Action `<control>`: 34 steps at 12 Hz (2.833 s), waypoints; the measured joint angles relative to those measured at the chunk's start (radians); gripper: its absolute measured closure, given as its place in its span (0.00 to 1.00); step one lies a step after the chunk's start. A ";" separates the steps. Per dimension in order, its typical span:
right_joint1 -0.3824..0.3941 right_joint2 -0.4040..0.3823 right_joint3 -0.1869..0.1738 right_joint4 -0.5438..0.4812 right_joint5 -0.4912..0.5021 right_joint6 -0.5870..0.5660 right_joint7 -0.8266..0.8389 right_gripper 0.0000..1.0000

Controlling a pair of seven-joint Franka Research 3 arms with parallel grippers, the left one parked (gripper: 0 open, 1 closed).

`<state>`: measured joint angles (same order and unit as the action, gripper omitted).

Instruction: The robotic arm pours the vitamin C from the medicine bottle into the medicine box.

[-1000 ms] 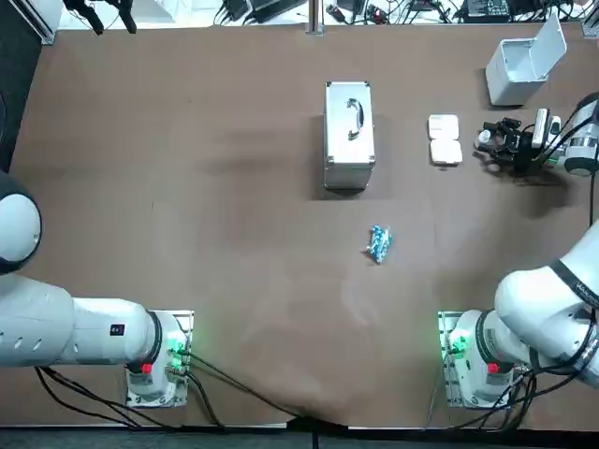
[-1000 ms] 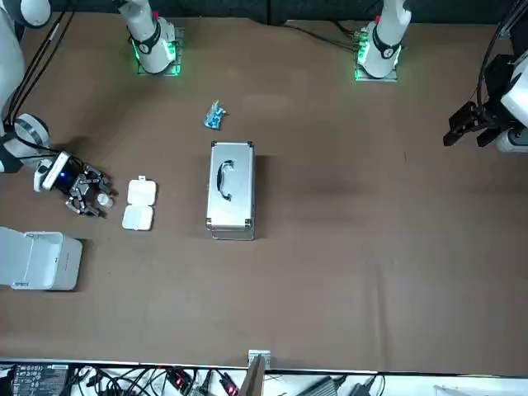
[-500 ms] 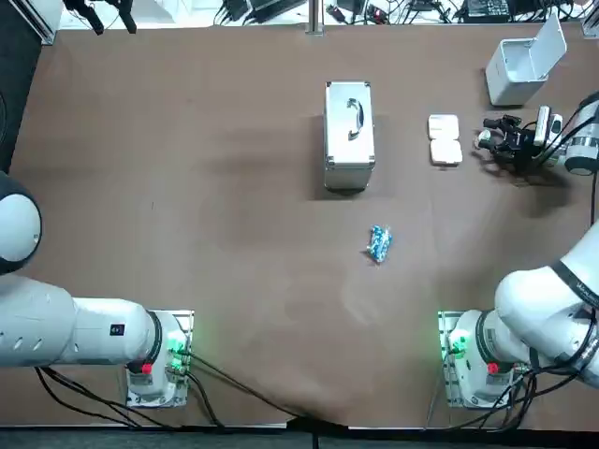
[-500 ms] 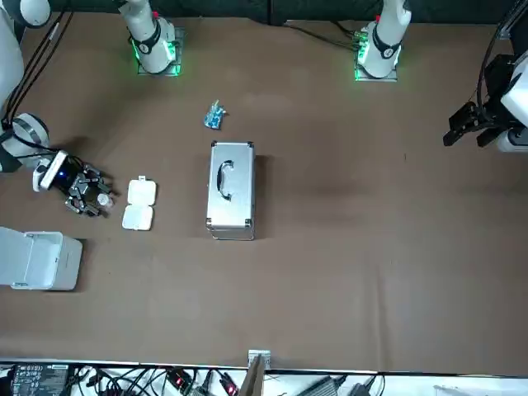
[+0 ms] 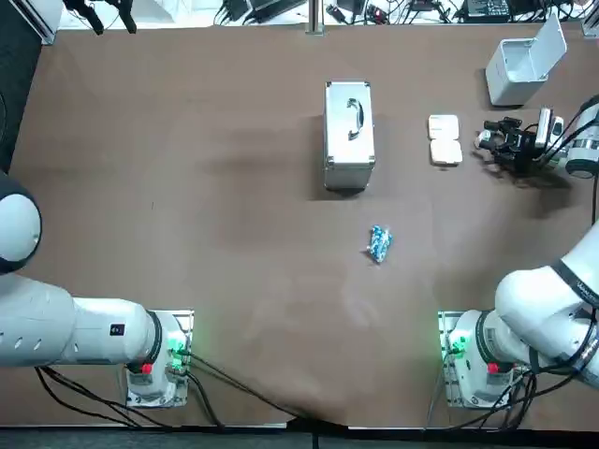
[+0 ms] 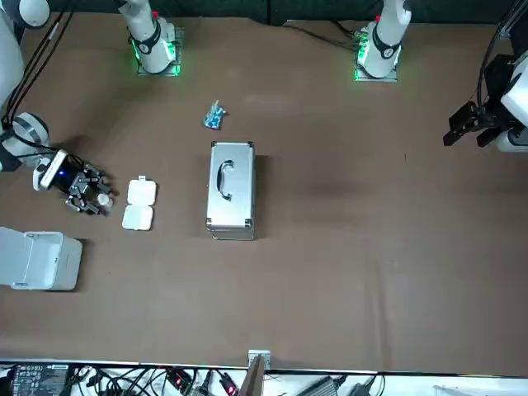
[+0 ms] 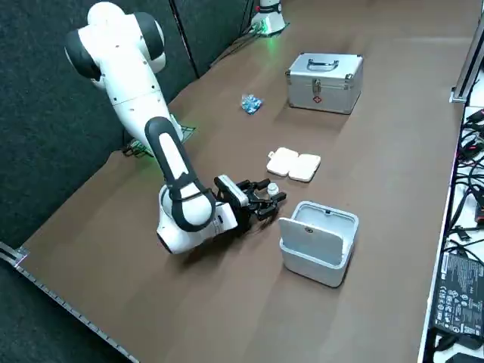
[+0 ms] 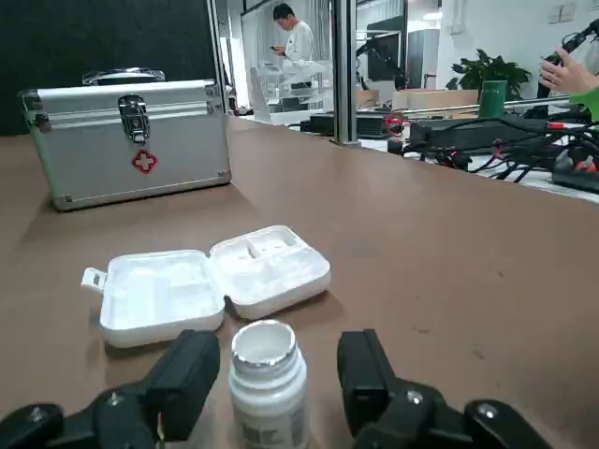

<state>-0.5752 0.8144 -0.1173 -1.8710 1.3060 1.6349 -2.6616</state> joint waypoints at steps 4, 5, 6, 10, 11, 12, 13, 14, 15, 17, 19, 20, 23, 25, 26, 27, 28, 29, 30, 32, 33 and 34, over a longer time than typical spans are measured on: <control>0.000 0.011 0.000 0.000 0.000 0.000 0.000 0.31; 0.000 0.012 0.000 0.000 0.000 0.000 0.000 0.32; 0.000 0.012 0.000 0.000 0.000 0.000 0.000 0.37; 0.000 0.012 0.000 0.005 0.000 -0.002 0.000 0.42; 0.000 0.012 0.000 0.007 0.000 -0.002 0.000 0.42; 0.000 0.012 0.000 0.009 0.000 -0.002 0.001 0.46; 0.000 0.012 0.000 0.010 0.000 -0.003 0.001 0.46; 0.000 0.012 0.000 0.011 0.000 -0.003 0.002 0.53; 0.000 0.012 0.000 0.011 0.000 -0.003 0.002 0.53; -0.001 0.012 0.000 0.011 0.000 -0.003 0.002 0.56; -0.002 0.012 0.000 0.011 0.000 -0.003 0.003 0.57; -0.002 0.012 0.000 0.012 0.000 -0.003 0.007 0.57; -0.002 0.012 0.000 0.016 0.000 -0.004 0.041 0.57; -0.001 0.007 0.001 0.026 -0.002 -0.007 0.052 0.57; 0.001 0.001 0.003 0.029 -0.002 -0.008 0.056 0.57; 0.003 -0.007 0.004 0.032 -0.004 -0.008 0.059 0.57; 0.006 -0.015 0.005 0.034 -0.010 -0.008 0.065 0.57; 0.009 -0.022 0.006 0.034 -0.017 -0.006 0.071 0.57; 0.013 -0.029 0.006 0.034 -0.023 0.001 0.072 0.57; 0.026 -0.060 0.007 0.024 -0.041 0.043 0.079 0.57; 0.032 -0.087 0.008 0.004 -0.049 0.082 0.091 0.57; 0.038 -0.121 0.009 -0.022 -0.056 0.125 0.104 0.57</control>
<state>-0.5369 0.6936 -0.1084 -1.8929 1.2501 1.7597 -2.5572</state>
